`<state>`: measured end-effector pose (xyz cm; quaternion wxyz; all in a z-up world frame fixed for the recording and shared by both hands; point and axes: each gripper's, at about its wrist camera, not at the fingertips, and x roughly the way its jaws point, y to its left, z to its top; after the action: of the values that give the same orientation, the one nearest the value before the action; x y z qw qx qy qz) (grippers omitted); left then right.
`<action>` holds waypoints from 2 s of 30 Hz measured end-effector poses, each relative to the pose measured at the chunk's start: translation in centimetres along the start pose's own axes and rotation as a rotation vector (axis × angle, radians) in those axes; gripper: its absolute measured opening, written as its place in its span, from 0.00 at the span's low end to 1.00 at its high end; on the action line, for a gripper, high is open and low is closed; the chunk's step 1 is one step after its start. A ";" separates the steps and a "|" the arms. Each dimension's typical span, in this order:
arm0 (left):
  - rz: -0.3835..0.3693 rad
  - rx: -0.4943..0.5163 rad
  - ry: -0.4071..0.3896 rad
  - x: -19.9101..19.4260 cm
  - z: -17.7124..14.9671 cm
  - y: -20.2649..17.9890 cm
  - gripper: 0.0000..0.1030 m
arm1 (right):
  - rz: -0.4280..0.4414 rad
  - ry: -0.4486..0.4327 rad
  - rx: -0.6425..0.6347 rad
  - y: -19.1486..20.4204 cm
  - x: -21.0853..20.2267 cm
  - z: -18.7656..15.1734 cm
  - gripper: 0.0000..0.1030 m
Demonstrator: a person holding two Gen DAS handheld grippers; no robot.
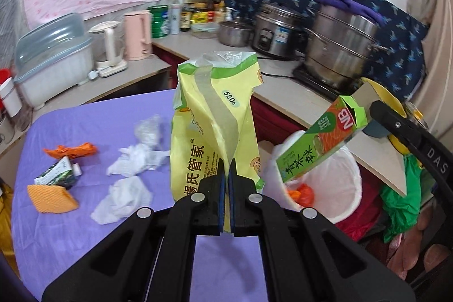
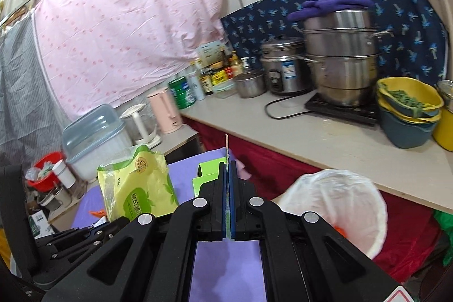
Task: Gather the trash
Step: 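Carry the juice box and snack bag over the white-lined bin with both grippers, then open both grippers to drop the juice box and snack bag into the bin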
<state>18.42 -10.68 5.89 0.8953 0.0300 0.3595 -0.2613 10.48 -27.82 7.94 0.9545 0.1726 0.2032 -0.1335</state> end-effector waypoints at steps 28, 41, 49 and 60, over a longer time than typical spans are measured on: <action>-0.123 0.211 0.157 9.8 -1.8 -16.8 0.02 | -0.200 0.057 0.174 -17.3 1.4 -2.0 0.02; -0.122 0.236 0.200 13.5 -2.1 -17.9 0.04 | -0.209 0.079 0.217 -19.3 3.9 -2.2 0.02; -0.078 0.209 0.149 13.3 -1.6 -17.3 0.54 | -0.195 0.080 0.236 -19.4 4.4 -1.8 0.08; -0.051 0.182 0.119 12.1 -1.0 -16.0 0.63 | -0.161 0.041 0.208 -17.2 3.5 -0.3 0.21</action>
<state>17.30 -29.61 -0.65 0.8589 0.1176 0.3875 -0.3135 7.88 -43.89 1.44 0.9134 0.2564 0.2207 -0.2263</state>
